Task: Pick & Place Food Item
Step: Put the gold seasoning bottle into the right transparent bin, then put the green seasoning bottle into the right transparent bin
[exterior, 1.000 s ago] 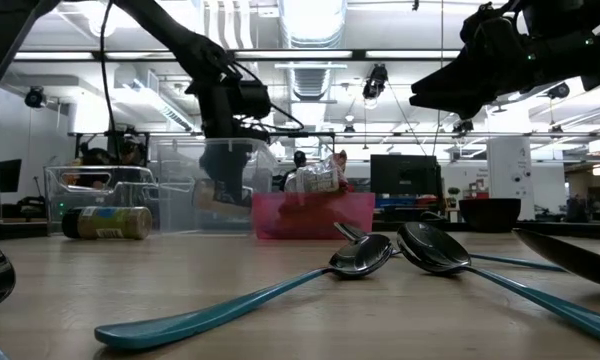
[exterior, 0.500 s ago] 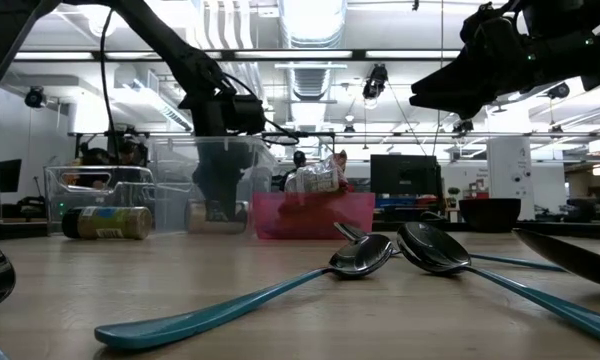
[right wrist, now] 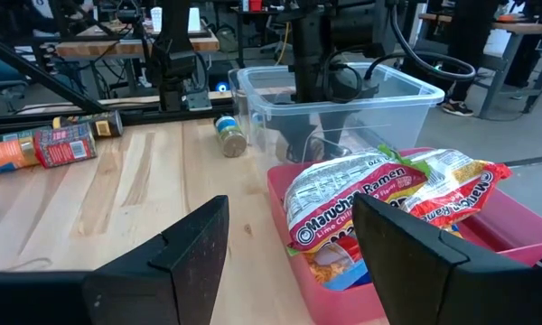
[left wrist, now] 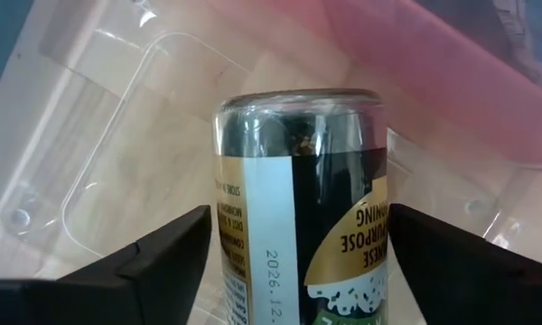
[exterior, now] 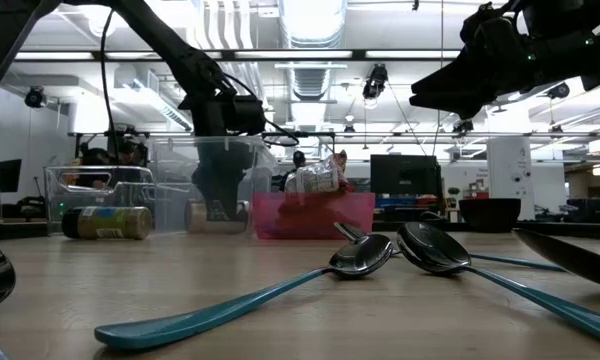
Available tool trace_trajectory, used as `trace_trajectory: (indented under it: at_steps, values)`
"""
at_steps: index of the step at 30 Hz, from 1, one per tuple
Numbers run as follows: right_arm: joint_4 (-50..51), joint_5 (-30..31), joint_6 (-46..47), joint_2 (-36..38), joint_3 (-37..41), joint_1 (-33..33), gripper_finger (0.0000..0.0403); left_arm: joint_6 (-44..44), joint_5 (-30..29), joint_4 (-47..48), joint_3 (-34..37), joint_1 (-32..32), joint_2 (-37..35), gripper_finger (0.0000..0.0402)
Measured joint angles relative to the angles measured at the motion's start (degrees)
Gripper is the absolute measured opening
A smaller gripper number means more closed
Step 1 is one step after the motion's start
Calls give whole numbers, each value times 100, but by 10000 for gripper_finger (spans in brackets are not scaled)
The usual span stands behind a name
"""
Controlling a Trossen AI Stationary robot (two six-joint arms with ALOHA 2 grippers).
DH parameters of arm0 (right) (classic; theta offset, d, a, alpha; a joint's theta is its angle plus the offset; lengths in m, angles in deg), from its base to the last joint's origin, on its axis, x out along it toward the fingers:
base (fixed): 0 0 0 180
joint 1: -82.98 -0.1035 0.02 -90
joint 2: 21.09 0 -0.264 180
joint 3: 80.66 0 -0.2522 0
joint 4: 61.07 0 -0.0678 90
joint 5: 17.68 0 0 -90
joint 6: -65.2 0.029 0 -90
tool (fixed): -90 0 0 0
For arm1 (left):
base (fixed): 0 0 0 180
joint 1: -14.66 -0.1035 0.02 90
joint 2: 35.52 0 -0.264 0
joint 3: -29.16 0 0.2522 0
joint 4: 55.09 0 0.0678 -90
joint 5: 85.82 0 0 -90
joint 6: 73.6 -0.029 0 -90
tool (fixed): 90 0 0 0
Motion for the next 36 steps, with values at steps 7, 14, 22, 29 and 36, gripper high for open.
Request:
trace_trajectory:
  at_steps: [7, 14, 22, 29, 36]
  values:
    - [0, 0, 1, -1, 0, 0, 235, 1, 19, 5, 0, 0, -6, 371]
    - [0, 0, 4, -1, 0, 0, 235, 3, 12, 44, -2, -11, -457, 372]
    - [-2, -2, 10, -1, 0, 0, 235, 203, -183, 101, -13, -5, -1443, 373]
    - [-2, -2, 7, 0, -1, 0, 235, 587, -763, 147, -7, 359, -2440, 373]
    - [-2, -2, 15, -1, 1, -2, 235, 902, -2208, 486, -7, 1453, -3220, 373]
